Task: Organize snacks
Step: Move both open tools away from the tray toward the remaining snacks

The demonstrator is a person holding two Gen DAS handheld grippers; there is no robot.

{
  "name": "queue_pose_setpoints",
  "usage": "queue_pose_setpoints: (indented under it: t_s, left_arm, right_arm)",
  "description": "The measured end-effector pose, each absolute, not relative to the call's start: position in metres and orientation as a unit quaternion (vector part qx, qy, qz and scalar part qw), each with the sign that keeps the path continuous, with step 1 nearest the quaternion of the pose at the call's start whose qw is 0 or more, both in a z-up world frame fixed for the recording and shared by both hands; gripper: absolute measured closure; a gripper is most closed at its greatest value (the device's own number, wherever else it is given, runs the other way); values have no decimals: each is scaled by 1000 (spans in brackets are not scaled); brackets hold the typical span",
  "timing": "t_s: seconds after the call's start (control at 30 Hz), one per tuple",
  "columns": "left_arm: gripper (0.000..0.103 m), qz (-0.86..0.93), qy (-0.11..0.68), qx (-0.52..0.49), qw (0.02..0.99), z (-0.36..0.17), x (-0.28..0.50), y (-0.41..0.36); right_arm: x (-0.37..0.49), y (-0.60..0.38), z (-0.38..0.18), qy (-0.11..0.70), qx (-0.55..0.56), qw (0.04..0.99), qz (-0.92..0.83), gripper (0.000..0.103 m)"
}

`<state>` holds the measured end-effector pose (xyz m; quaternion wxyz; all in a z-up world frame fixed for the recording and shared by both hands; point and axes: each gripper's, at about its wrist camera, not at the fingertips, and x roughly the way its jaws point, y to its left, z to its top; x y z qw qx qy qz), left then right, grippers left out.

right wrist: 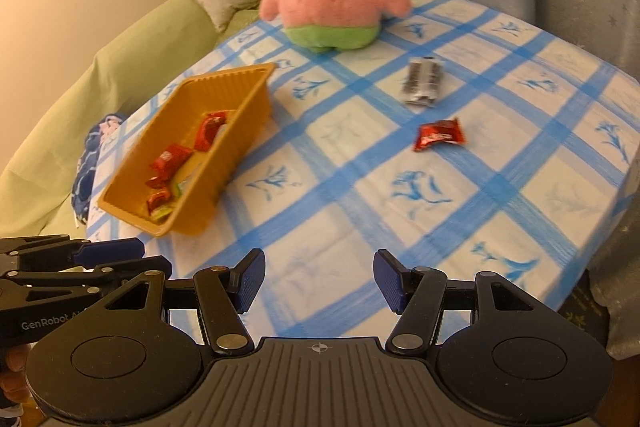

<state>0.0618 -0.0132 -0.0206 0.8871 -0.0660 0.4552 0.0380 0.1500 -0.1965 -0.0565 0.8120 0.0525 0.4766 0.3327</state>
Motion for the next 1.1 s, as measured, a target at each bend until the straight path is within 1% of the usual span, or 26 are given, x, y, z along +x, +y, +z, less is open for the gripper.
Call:
queue_pose_setpoints:
  t_s: [0.37,0.63,0.9,1.1]
  left_arm:
    - [63,19,467,-42,883,-32,117,-55]
    - [61,20,479,-41,877,-48,163,-70]
    - [61,33,489,-40,871,-67,203,-74]
    - [61,42,495,-47,866,-75,223,-71]
  right_arm:
    - [187,-234,-73,479,36,824,301,43]
    - [224,-245,-94,482,17,821,304,43]
    - [259,-234,-112,469,-45,819,328,43]
    - [279,-215,-122,441,-105,817,356,43]
